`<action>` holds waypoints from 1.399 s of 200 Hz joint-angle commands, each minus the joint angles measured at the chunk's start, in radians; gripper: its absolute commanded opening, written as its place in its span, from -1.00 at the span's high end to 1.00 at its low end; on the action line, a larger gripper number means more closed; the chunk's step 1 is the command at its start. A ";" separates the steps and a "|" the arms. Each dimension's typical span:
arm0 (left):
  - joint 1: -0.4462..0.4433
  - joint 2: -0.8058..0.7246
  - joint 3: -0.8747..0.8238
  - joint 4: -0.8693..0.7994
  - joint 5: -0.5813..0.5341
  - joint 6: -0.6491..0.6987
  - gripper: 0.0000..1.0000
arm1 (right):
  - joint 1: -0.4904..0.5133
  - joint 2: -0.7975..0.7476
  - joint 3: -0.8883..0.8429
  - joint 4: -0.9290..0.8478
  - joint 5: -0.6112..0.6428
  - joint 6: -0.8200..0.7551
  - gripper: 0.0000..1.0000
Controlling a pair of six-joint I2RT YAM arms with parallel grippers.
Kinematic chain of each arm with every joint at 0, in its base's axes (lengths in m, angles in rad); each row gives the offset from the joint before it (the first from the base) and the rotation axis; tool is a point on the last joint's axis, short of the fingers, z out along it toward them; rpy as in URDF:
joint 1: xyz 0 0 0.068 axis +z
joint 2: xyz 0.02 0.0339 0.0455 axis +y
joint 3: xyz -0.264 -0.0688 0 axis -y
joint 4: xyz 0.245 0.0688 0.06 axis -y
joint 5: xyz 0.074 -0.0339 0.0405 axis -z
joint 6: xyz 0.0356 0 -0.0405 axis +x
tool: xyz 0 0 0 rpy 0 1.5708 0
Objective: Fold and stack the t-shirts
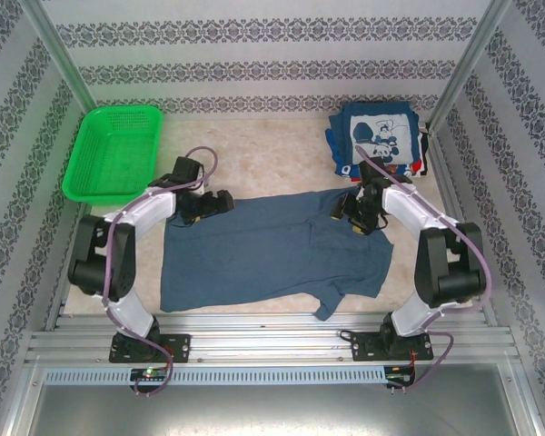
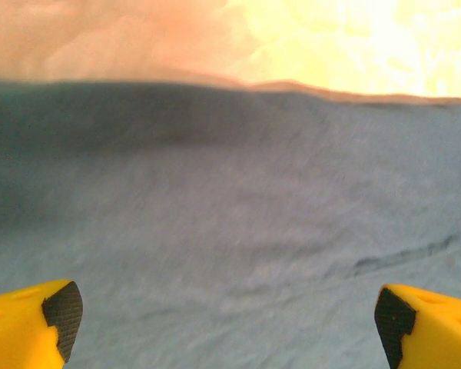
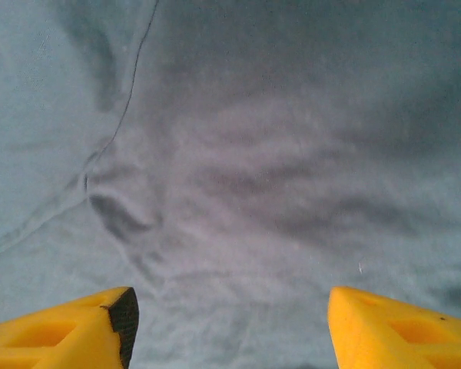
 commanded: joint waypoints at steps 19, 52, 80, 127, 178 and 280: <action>-0.011 0.173 0.083 0.019 -0.086 -0.073 -0.95 | 0.029 0.144 0.079 0.116 0.042 -0.006 -0.35; 0.011 0.263 0.135 0.004 -0.197 -0.079 -0.95 | 0.041 0.230 0.134 0.133 0.050 0.010 -0.34; 0.048 0.329 0.193 0.002 -0.236 -0.050 -0.95 | 0.041 0.308 0.205 0.111 0.053 0.006 -0.34; 0.078 0.449 0.383 0.010 -0.173 0.012 -0.96 | 0.043 0.458 0.406 0.074 0.043 -0.012 -0.34; 0.085 0.337 0.464 0.053 -0.018 0.012 -0.99 | 0.059 0.479 0.599 0.046 0.002 -0.045 -0.35; 0.016 -0.270 0.050 -0.080 0.022 0.030 -1.00 | 0.082 -0.328 -0.096 -0.213 -0.009 0.087 -0.37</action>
